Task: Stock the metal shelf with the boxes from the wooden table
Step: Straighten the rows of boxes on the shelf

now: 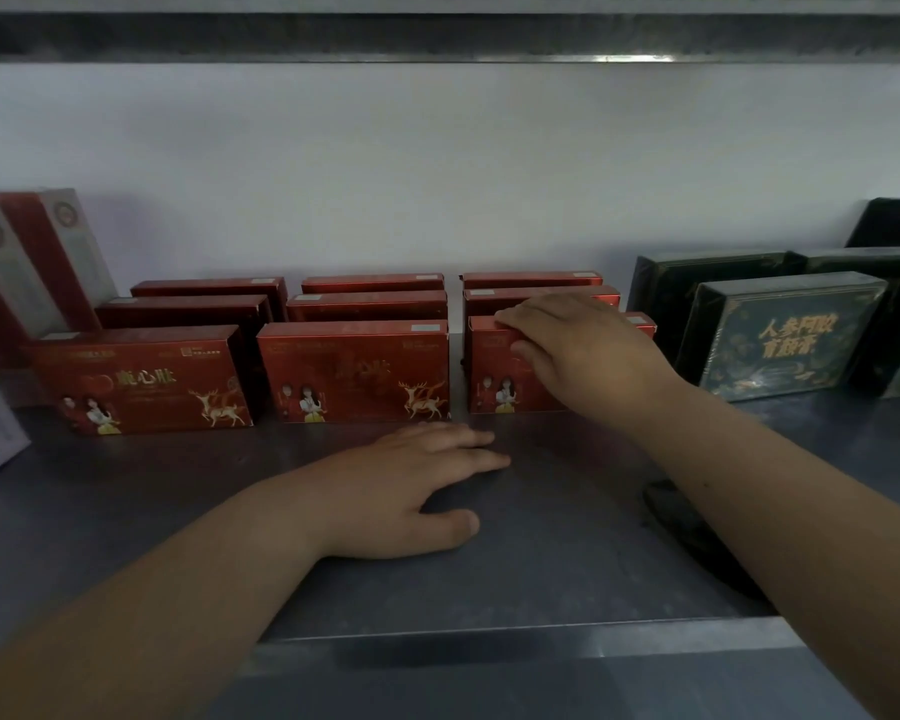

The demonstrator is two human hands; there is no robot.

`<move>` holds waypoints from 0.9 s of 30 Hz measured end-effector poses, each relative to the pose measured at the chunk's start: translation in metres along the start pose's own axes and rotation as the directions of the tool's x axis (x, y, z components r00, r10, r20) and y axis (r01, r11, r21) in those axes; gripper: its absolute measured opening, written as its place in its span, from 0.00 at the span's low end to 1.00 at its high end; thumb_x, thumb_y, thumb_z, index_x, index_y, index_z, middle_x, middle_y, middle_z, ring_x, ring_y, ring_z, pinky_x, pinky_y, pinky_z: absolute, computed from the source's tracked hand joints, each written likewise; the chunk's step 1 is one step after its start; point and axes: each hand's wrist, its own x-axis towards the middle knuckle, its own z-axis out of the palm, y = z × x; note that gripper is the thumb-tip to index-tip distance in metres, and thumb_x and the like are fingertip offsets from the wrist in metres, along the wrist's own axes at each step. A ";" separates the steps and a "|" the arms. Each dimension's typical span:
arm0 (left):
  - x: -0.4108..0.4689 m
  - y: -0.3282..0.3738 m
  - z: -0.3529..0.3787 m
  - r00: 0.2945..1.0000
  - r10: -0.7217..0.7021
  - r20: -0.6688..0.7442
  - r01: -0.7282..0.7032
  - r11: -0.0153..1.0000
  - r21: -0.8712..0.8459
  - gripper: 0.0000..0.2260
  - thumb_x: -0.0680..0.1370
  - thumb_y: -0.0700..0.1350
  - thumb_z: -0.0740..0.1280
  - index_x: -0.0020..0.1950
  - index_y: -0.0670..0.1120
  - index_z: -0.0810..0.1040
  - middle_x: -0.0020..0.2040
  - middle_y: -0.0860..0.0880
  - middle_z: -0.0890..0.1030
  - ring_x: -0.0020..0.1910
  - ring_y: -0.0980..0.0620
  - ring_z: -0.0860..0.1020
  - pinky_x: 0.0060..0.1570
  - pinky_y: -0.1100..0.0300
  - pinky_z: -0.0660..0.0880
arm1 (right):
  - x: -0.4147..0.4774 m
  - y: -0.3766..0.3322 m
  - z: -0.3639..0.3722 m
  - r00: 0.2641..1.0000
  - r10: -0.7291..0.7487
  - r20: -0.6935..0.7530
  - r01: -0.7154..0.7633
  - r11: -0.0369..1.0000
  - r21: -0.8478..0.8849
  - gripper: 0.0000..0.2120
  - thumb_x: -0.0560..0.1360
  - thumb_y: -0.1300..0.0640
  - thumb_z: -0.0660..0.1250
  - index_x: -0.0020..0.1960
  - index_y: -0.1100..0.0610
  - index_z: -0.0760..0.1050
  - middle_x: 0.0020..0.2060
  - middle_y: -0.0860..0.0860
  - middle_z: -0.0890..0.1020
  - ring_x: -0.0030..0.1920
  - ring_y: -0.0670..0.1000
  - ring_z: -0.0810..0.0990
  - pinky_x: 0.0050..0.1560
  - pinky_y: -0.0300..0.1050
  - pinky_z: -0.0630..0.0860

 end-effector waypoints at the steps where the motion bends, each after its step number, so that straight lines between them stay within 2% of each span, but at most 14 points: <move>1: 0.000 0.000 0.000 1.000 -0.002 0.003 0.002 1.000 -0.001 0.27 0.81 0.63 0.59 0.78 0.68 0.52 0.80 0.65 0.48 0.78 0.63 0.44 0.75 0.58 0.48 | 0.000 0.001 0.000 1.000 -0.004 -0.008 0.004 1.000 0.006 0.18 0.81 0.53 0.61 0.68 0.57 0.77 0.60 0.56 0.82 0.60 0.60 0.80 0.58 0.60 0.78; 6: 0.000 -0.001 -0.002 1.000 -0.003 0.012 0.003 1.000 -0.021 0.27 0.80 0.63 0.59 0.77 0.70 0.52 0.79 0.67 0.48 0.77 0.64 0.44 0.74 0.60 0.49 | 0.000 0.001 -0.001 0.998 -0.028 -0.049 0.030 0.999 0.035 0.15 0.80 0.60 0.65 0.66 0.59 0.79 0.58 0.57 0.83 0.58 0.60 0.81 0.57 0.57 0.79; 10: -0.001 -0.002 -0.002 1.000 0.000 0.001 0.000 0.999 -0.042 0.27 0.80 0.62 0.61 0.77 0.70 0.55 0.79 0.68 0.49 0.77 0.66 0.46 0.72 0.62 0.50 | 0.000 0.002 -0.002 0.998 -0.026 -0.055 0.030 0.996 0.083 0.16 0.80 0.59 0.61 0.65 0.58 0.79 0.57 0.56 0.83 0.57 0.60 0.81 0.58 0.57 0.78; 13: -0.002 -0.002 -0.002 1.000 0.000 -0.012 0.000 0.998 -0.057 0.26 0.80 0.62 0.62 0.77 0.69 0.57 0.78 0.68 0.51 0.76 0.67 0.48 0.72 0.63 0.51 | 0.001 0.001 0.000 0.998 -0.023 -0.060 0.030 0.993 0.115 0.15 0.80 0.60 0.64 0.64 0.58 0.79 0.56 0.56 0.84 0.56 0.60 0.82 0.58 0.58 0.78; 18: -0.002 -0.002 -0.002 1.000 -0.004 -0.011 0.004 0.998 -0.055 0.26 0.80 0.62 0.62 0.76 0.70 0.57 0.78 0.69 0.51 0.76 0.69 0.48 0.73 0.61 0.53 | 0.002 0.001 -0.001 1.000 -0.010 -0.029 0.014 0.991 0.134 0.16 0.80 0.55 0.59 0.64 0.56 0.79 0.56 0.55 0.83 0.57 0.59 0.81 0.57 0.59 0.78; 20: -0.002 -0.003 -0.001 1.000 -0.004 -0.015 0.003 0.999 -0.047 0.26 0.80 0.62 0.62 0.76 0.71 0.57 0.78 0.69 0.51 0.76 0.69 0.48 0.74 0.60 0.53 | 0.000 0.002 -0.003 1.000 -0.015 -0.019 0.018 0.990 0.138 0.16 0.80 0.53 0.62 0.65 0.55 0.78 0.57 0.54 0.83 0.57 0.57 0.80 0.57 0.57 0.78; 23: -0.002 -0.001 -0.001 1.000 -0.011 -0.020 0.010 0.999 -0.043 0.26 0.80 0.62 0.62 0.76 0.71 0.57 0.78 0.69 0.51 0.76 0.69 0.48 0.74 0.60 0.53 | -0.001 0.003 -0.007 0.999 -0.011 0.042 0.005 0.991 0.136 0.20 0.77 0.47 0.67 0.67 0.52 0.76 0.59 0.51 0.81 0.59 0.55 0.79 0.60 0.56 0.77; 27: -0.003 0.000 0.000 0.999 -0.008 -0.034 0.006 0.999 -0.043 0.26 0.80 0.61 0.62 0.76 0.70 0.56 0.78 0.69 0.52 0.76 0.68 0.48 0.74 0.59 0.53 | -0.001 0.005 -0.008 0.997 0.008 0.071 -0.016 0.993 0.119 0.21 0.76 0.50 0.70 0.68 0.51 0.75 0.59 0.52 0.81 0.60 0.56 0.78 0.60 0.56 0.76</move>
